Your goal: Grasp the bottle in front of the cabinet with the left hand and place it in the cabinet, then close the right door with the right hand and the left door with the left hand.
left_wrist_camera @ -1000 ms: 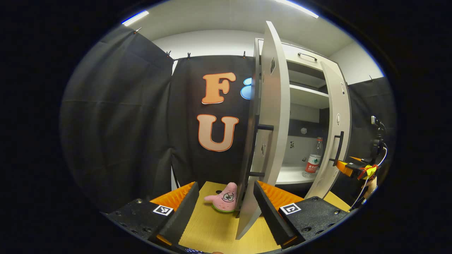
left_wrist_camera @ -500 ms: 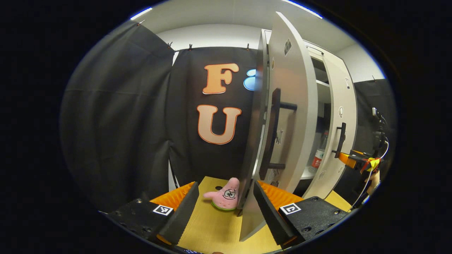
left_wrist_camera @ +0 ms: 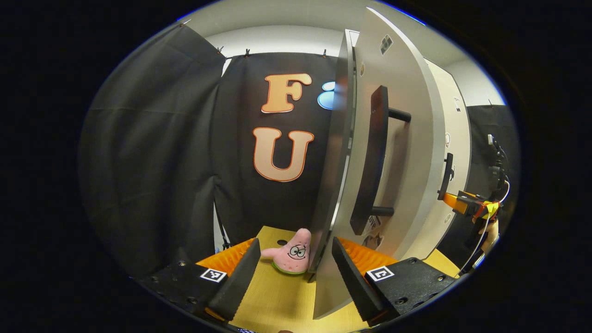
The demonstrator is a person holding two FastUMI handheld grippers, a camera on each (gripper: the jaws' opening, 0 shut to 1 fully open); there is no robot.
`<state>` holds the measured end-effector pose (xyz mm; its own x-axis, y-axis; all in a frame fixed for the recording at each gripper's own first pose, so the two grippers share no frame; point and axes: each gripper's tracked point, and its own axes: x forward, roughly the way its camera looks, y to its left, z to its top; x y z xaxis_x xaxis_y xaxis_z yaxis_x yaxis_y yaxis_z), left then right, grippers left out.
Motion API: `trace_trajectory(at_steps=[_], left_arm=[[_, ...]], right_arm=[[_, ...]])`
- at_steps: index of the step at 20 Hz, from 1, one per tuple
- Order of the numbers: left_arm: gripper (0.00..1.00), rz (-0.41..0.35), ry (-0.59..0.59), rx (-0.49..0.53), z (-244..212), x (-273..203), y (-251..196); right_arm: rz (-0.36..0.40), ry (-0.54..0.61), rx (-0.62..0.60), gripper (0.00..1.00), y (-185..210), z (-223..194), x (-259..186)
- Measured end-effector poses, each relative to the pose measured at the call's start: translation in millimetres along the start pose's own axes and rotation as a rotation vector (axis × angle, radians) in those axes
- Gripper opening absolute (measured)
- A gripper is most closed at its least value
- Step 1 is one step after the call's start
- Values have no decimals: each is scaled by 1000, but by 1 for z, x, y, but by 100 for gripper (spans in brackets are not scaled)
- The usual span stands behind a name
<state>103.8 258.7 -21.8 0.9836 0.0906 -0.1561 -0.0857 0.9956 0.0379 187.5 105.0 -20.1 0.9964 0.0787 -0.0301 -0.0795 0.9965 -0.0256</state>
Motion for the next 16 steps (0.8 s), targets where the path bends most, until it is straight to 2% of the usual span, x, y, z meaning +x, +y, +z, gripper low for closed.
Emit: trace_trajectory(at_steps=[2, 5, 8, 16], left_arm=[[95, -18, -4, 4, -1, 2, -6], [94, -1, -2, 20, 0, 7, -6], [94, -22, 12, -1, 1, 10, -12], [94, -115, 25, 37, -4, 13, -65]], right_arm=[[8, 3, 1, 93, 0, 0, 1], [25, 13, 6, 94, -1, -1, 0], [10, 0, 3, 94, -14, 7, -5], [-43, -41, 7, 94, -66, 35, -62]])
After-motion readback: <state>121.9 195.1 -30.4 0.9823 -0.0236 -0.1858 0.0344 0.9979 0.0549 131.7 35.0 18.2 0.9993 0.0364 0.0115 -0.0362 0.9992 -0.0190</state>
